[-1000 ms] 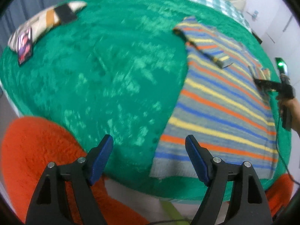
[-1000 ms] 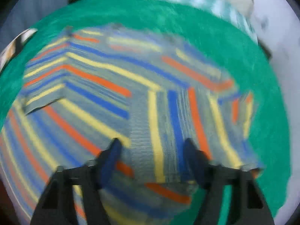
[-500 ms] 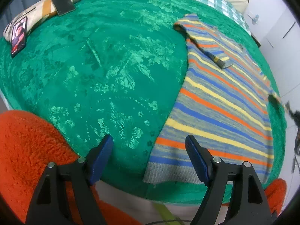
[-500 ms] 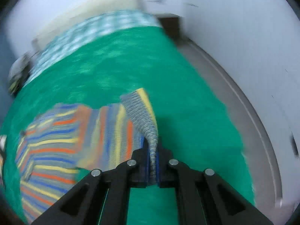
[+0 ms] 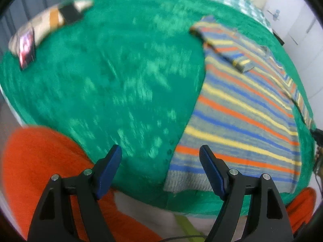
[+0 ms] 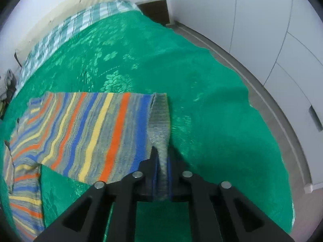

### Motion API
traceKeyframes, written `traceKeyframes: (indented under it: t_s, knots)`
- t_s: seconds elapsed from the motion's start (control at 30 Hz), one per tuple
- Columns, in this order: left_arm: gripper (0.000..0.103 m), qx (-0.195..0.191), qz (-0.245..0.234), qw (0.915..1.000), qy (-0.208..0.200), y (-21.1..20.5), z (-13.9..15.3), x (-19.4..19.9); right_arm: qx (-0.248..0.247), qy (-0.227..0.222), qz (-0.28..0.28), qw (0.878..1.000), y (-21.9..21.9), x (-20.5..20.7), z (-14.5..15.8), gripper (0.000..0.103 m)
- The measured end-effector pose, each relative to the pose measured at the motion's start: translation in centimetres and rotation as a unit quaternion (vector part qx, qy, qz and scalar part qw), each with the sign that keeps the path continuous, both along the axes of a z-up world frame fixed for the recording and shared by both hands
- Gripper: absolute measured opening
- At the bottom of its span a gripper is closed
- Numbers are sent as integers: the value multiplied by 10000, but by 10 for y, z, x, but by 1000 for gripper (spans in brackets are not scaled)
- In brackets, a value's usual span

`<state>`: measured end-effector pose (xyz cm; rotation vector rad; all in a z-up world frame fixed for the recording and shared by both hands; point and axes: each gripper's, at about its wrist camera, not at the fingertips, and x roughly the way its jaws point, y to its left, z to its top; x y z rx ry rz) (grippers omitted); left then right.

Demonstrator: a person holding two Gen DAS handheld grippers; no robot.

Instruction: Fold small clothes

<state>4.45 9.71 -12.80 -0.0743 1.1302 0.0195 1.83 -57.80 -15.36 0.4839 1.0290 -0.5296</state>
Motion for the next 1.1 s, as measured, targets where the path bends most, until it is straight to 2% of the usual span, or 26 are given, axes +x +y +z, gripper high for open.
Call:
traceKeyframes:
  t_s: [0.03,0.07,0.13,0.17,0.23,0.3,0.33,0.43,0.5,0.53,0.57,0.6,0.63,0.7,0.73,0.77,0.83,0.9,0.97,1.1]
  knots:
    - [81,124,-135,9996,-194,-6,13,2,-180,136,-117,9997,-1,-9,4,19]
    - [81,238,-399,9977,-499,-18,32,7,-355,244,-205,9989,-2,-13,8,38]
    - [83,285,-927,9910,-919,-44,59,23,-726,251,-361,9964,2,-32,24,64]
    - [86,292,-1205,9864,-1078,-58,67,33,-802,48,-316,9963,9,-41,34,65]
    - [91,372,-2003,9709,-1255,-100,73,64,-742,-179,-38,9971,27,-51,46,65]
    - [91,371,-2767,9550,-1003,-136,55,98,-475,-414,285,9976,53,-57,53,65]
    - [91,473,-3109,9464,-731,-156,34,119,-312,-523,398,9973,63,-61,55,65]
    - [86,1097,-3468,9310,-316,-191,-20,163,307,-823,741,9934,107,-69,56,65]
    - [86,1322,-3505,9272,-95,-199,-47,184,530,-961,937,9895,133,-68,53,65]
    - [73,1340,-3481,9278,-2,-199,-56,191,563,-996,999,9884,142,-69,52,65]
    - [48,1208,-3413,9321,133,-195,-65,201,587,-1036,1079,9870,154,-72,51,65]
    - [31,1019,-3332,9372,175,-190,-63,205,592,-1072,1147,9858,163,-75,51,65]
    - [4,792,-3123,9466,138,-179,-56,211,569,-1099,1191,9851,170,-77,50,65]
    - [4,305,-2587,9654,-156,-147,-30,218,464,-1154,1259,9842,182,-84,49,65]
    - [4,25,-2149,9760,-356,-120,-13,222,421,-1176,1282,9839,186,-89,48,65]
    - [4,-159,-1830,9820,-446,-98,-4,226,401,-1179,1288,9838,187,-92,48,65]
    - [4,-566,-702,9937,-663,-25,17,237,337,-1135,1283,9846,190,-99,45,65]
    - [4,-601,206,9955,-702,37,19,248,408,-1070,1212,9860,184,-101,40,65]
    - [3,-449,1006,9924,-547,92,7,260,584,-1016,1132,9866,178,-96,33,65]
    - [2,-90,1385,9903,-117,124,-24,278,738,-844,1125,9873,180,-87,18,65]
